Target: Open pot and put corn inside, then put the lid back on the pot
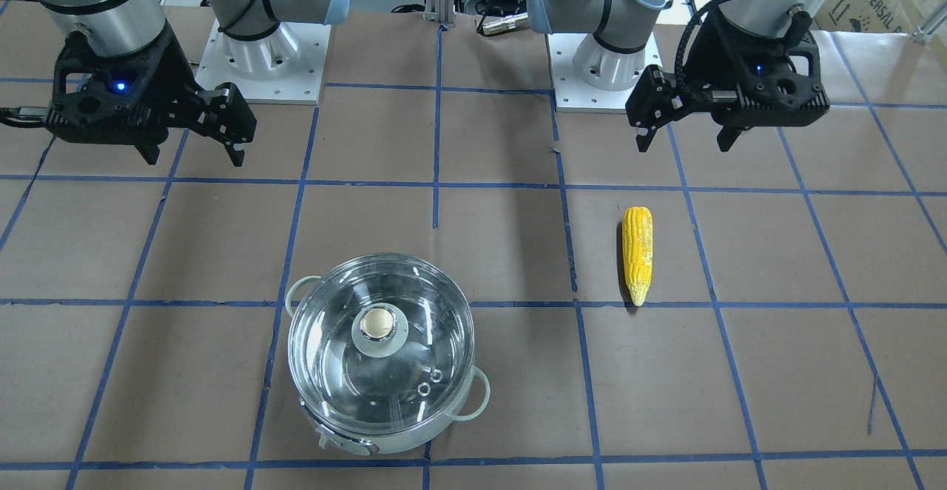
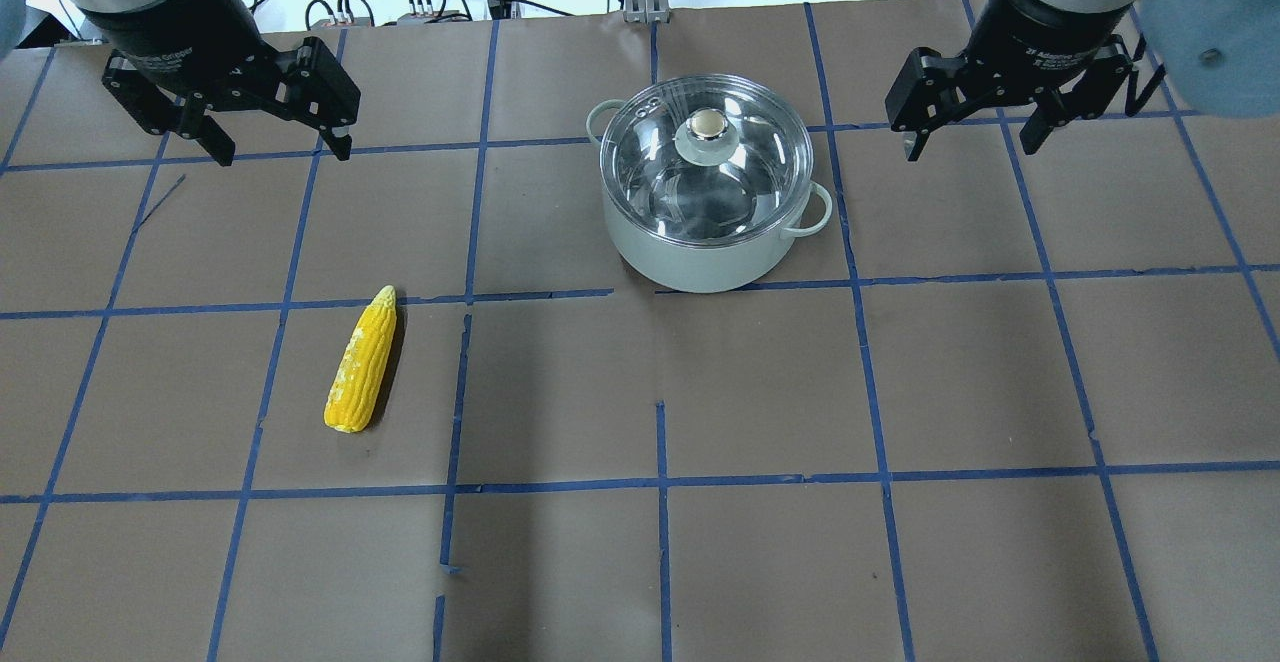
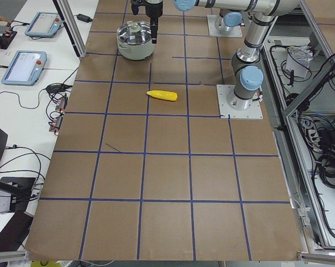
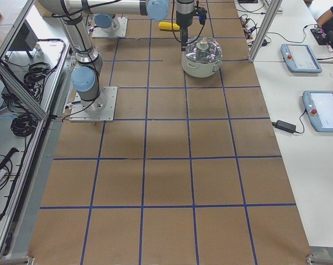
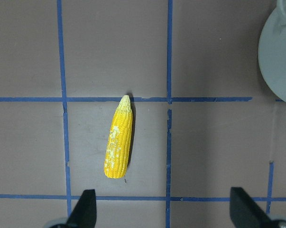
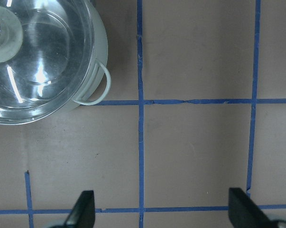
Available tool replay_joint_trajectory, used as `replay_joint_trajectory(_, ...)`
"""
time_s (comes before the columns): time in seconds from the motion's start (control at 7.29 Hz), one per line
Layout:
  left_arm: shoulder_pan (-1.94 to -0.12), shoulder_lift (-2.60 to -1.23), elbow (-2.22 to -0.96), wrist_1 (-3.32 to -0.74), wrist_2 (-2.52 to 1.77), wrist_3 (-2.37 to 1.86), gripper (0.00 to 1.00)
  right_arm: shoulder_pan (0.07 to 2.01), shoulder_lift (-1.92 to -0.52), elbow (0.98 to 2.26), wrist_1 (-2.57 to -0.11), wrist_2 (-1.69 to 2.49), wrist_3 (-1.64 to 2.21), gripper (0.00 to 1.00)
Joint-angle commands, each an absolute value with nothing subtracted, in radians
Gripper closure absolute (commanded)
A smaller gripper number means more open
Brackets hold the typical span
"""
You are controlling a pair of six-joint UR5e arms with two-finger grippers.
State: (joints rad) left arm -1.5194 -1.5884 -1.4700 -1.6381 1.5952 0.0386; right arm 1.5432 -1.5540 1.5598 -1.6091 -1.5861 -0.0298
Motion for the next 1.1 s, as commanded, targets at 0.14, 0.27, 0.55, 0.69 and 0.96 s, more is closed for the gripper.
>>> replay_joint_trajectory(0.14,-1.520,-1.585,-1.479,-1.638,1.592,0.038,0.00,1.543,-1.554,1.560,-1.609,-1.586,-0.029,0.00)
replay_joint_trajectory(0.27,-1.520,-1.585,-1.480,-1.638,1.592,0.038,0.00,1.543,-1.554,1.560,-1.609,-1.586,-0.029,0.00)
replay_joint_trajectory(0.55,-1.522,-1.583,-1.480,-1.637,1.591,0.040,0.00,1.545,-1.558,1.560,-1.606,-1.586,-0.031,0.00)
replay_joint_trajectory(0.69,-1.522,-1.583,-1.480,-1.637,1.592,0.040,0.00,1.545,-1.559,1.557,-1.608,-1.586,-0.031,0.00)
replay_joint_trajectory(0.96,-1.522,-1.583,-1.482,-1.637,1.592,0.044,0.00,1.561,-1.555,1.536,-1.600,-1.586,-0.025,0.00)
